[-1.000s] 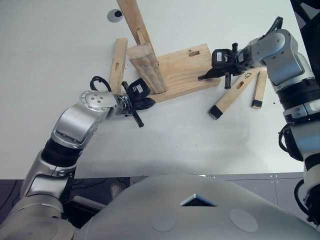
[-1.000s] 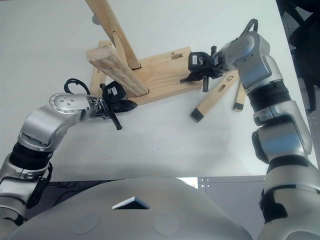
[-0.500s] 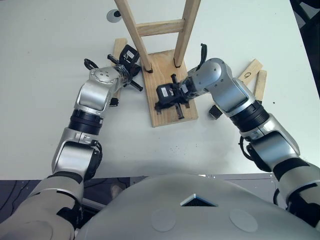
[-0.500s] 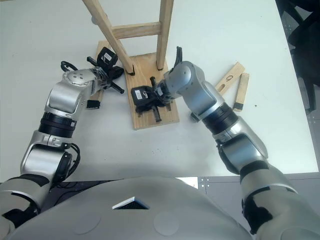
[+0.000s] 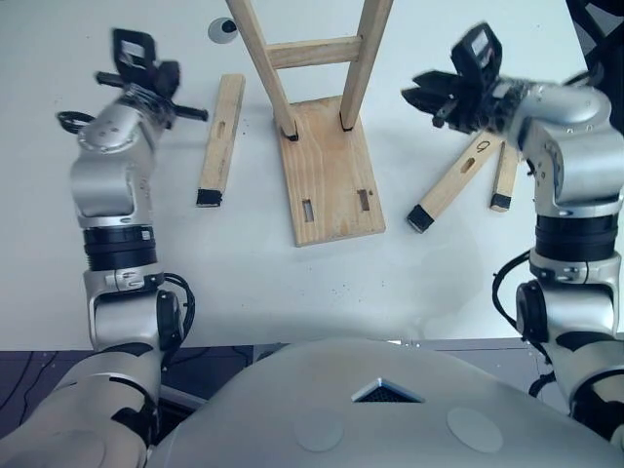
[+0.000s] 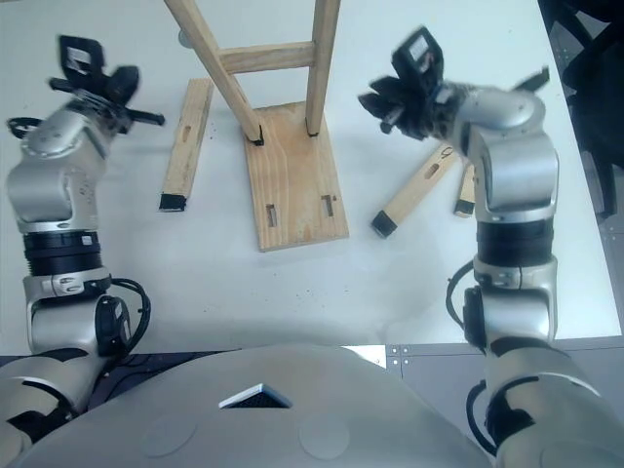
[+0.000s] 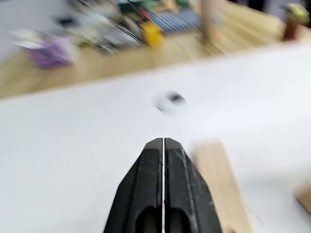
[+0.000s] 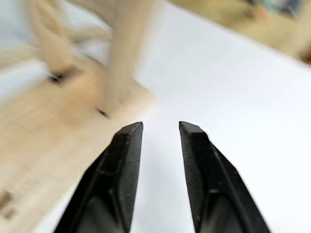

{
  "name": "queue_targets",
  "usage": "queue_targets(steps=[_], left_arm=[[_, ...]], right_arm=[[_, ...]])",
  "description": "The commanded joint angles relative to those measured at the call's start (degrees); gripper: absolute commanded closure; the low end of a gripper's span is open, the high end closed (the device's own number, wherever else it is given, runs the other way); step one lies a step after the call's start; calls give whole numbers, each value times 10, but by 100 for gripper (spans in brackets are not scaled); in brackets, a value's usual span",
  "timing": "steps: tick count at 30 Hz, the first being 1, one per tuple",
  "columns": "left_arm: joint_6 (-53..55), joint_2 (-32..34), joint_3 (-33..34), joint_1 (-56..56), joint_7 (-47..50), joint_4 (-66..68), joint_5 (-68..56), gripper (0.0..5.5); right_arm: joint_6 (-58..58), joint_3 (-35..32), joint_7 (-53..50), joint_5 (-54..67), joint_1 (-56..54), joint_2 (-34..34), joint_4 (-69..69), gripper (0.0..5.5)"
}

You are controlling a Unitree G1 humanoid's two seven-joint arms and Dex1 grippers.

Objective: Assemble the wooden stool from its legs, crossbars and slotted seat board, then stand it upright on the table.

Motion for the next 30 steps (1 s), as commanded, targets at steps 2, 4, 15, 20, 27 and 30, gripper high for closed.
queue_targets(steps=[2,4,15,20,27,30], left_arm=[[-18,-30,37,30,43,-47,-8,550],[-19,-44,52,52,67,-76,-8,550],[-49,-48,115,103,87,-106,-24,550],[-68,-58,98,90,88,-87,-20,550],[-86,-54,106,93,90,-79,-27,550],[-90,-59,104,100,93,-84,-26,550]], right_arm=[[19,-50,-43,-11,18,-63,19,330],[16,-64,-33,-5,14,-99,48,296],[86,-34,10,16,133,-191,-3,220],[83,-16,-9,15,144,-177,19,220],[54,-7,-21,8,149,-191,61,220],[42,-24,-34,11,134,-187,69,220]])
